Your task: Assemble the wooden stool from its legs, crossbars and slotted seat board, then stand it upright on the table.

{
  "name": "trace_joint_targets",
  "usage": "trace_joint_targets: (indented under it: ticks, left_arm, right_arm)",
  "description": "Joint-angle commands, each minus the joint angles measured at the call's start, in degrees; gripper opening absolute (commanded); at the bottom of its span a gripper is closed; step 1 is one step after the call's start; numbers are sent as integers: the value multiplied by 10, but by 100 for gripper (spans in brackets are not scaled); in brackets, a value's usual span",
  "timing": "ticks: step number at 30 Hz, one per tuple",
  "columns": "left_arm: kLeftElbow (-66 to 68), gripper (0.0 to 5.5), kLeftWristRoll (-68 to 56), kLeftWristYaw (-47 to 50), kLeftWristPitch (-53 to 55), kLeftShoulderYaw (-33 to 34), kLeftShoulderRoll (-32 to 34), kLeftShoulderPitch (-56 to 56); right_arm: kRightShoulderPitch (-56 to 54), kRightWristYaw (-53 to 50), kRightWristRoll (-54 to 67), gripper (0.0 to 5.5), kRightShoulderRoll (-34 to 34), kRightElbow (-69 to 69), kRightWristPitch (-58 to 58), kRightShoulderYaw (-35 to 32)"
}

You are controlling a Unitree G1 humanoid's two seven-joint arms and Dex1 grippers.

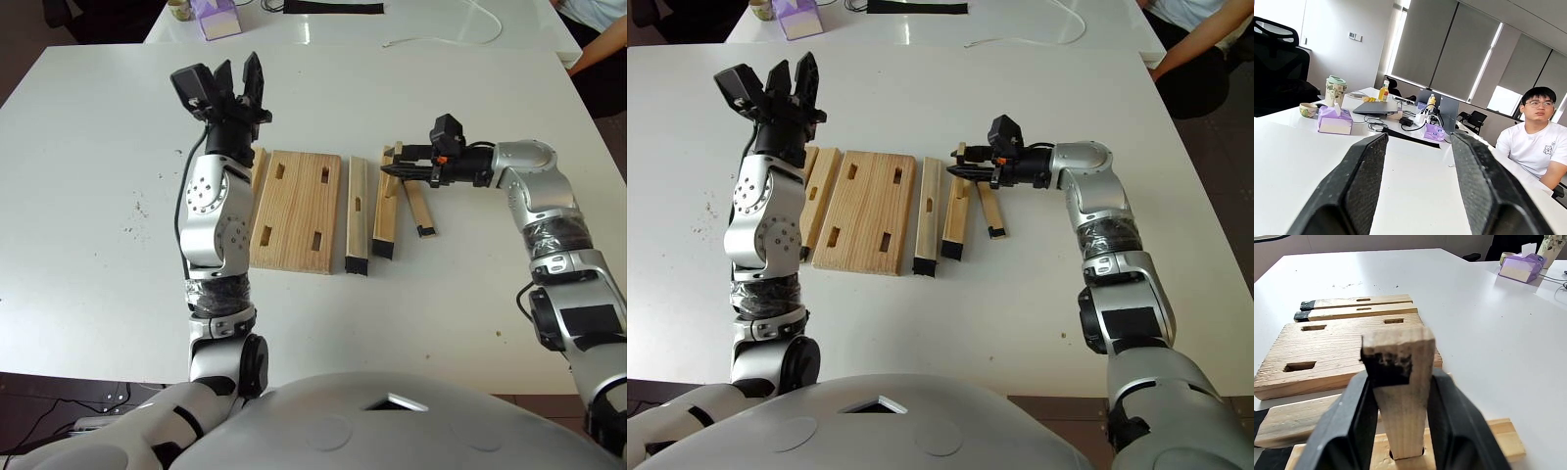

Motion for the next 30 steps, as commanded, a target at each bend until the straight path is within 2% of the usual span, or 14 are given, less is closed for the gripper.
trace_joint_targets:
  ticks: [1,8,13,19,23,27,30]
  left_arm:
    - [9,236,-5,8,-12,11,-6,-8]
    - [12,236,-42,14,-10,39,-17,-14]
    - [1,236,-63,7,-8,42,-18,-12]
    - [-8,236,-60,4,-8,30,-18,15]
    - [-10,236,-61,3,-8,26,-18,17]
    - [-3,236,-58,11,-12,33,-18,21]
    - [9,236,-56,12,-13,33,-17,13]
  right_arm:
    - [32,11,-5,184,5,16,34,4]
    - [41,13,-18,283,-2,-24,38,4]
    - [64,17,-13,283,-28,-78,59,-11]
    - [67,57,-2,283,-92,-136,86,-32]
    - [57,62,45,283,-129,-191,137,-82]
    - [4,-26,169,283,-75,-314,268,-143]
    - [18,-98,173,283,-30,-399,292,-109]
